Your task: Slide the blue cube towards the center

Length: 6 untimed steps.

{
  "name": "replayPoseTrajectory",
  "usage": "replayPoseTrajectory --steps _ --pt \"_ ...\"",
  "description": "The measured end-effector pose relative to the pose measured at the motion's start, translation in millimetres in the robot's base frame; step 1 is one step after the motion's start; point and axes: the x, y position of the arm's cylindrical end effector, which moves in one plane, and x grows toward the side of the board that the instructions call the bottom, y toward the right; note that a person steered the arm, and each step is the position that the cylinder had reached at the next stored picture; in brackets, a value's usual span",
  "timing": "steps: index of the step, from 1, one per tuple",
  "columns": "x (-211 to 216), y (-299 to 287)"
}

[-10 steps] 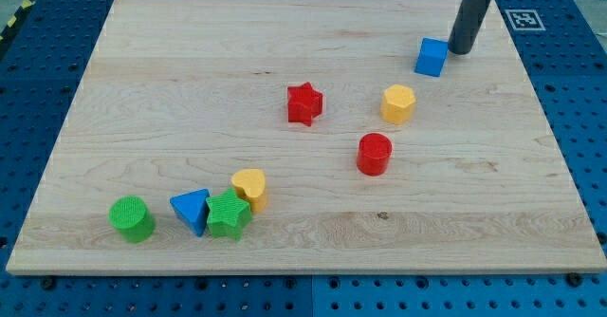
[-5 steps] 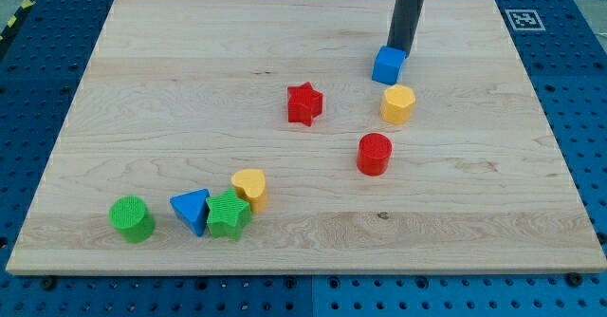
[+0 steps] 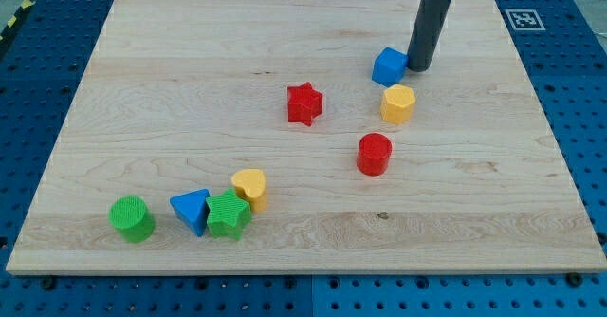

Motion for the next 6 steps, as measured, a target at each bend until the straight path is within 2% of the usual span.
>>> replayPoseTrajectory --steps 4,5,6 --pt "8 -60" --pt "-10 -60" --pt "-47 -98"
